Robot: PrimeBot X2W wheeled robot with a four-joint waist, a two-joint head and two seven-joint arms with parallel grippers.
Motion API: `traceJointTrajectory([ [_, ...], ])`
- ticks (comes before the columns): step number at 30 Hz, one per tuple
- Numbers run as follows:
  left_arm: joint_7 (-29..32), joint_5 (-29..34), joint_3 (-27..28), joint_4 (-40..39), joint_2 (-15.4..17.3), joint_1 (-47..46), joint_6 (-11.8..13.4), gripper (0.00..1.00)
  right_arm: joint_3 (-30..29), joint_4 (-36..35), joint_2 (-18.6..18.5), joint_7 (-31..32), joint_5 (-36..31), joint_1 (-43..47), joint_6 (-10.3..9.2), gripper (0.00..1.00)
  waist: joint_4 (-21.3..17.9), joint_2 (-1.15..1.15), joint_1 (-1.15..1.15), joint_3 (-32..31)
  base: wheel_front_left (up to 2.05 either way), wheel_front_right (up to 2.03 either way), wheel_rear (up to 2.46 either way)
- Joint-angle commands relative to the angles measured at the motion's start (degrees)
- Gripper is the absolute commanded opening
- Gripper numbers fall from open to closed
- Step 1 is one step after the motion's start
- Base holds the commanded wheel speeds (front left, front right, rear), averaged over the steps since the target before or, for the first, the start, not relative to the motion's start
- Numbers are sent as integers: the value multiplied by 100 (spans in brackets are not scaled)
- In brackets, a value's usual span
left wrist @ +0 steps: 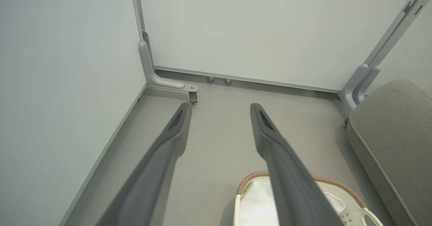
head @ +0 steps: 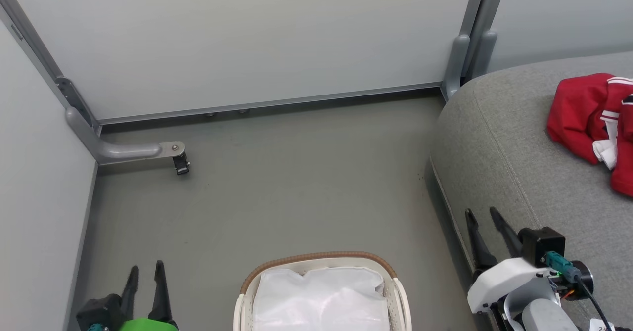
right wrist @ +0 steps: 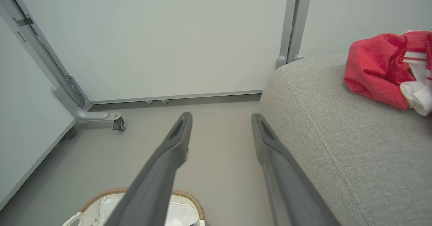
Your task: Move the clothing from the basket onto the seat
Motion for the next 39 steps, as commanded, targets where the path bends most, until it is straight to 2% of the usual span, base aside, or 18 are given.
traceJointTrajectory([
  [1, 14, -22, 9, 26, -7, -5, 0, 0, -12, 26, 6, 14, 22, 5, 0, 0, 0, 0, 0, -1, 0, 0, 0],
  [22, 596, -2113, 103, -246, -21, -177, -3, 0, -234, -274, 3, 592, 2223, 125, -1, 0, -8, 0, 0, 1, 0, 0, 0],
  [39, 966, -3468, 157, -456, -22, -294, -5, 0, -377, -500, -7, 960, 3645, 179, -2, 0, -14, 0, 0, 2, 0, 0, 0],
])
